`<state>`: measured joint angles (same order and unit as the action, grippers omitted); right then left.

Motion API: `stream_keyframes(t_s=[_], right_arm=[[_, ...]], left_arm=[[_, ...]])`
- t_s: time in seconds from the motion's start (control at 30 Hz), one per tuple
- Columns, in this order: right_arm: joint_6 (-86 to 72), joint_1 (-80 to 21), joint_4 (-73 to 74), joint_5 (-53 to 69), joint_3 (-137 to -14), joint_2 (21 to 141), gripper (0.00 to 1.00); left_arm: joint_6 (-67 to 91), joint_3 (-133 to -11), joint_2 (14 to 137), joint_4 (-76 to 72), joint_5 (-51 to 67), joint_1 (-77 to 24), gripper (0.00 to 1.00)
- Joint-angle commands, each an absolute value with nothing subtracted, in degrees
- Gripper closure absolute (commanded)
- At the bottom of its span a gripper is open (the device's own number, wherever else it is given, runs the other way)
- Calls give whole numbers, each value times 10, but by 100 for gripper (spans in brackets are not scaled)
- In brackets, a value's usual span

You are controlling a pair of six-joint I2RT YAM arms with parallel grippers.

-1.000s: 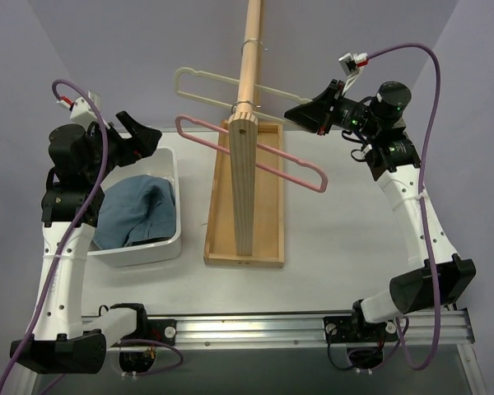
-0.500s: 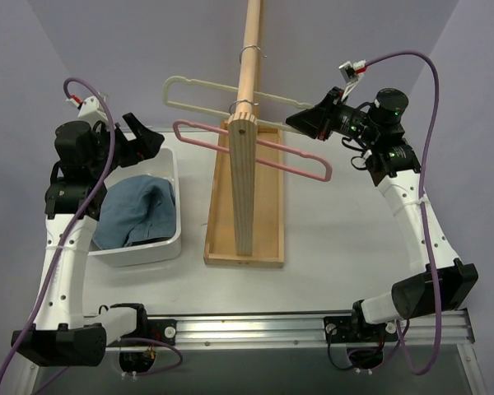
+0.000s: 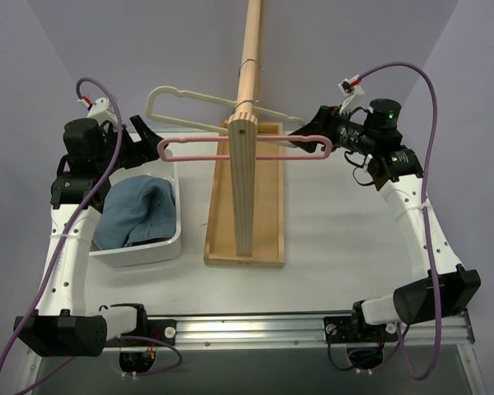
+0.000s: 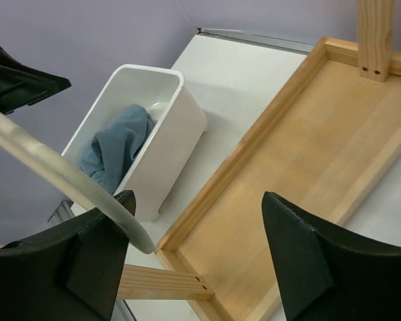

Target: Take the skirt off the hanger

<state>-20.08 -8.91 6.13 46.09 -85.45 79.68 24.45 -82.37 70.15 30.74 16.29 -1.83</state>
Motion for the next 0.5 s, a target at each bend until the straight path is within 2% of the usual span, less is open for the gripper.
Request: stream_keyframes(t_s=[0.0,0.2,0.27,0.3,0.47], right_arm=[[-165,-80,129,384,-854,774,28],[-151,-74,198,288,-840,759,20],[-153,-71,214,247,-819,753,4],[-160,-69,220,234,-810,746,0],[-199,-64,213,204,-721,708,0]], left_arm=[[230,-851,710,311,175,-21,6],[243,-826,715,300,189,-22,6],[244,-817,718,296,188,-23,6],[245,-812,718,297,189,-23,6],[264,-774,709,288,190,-33,6]])
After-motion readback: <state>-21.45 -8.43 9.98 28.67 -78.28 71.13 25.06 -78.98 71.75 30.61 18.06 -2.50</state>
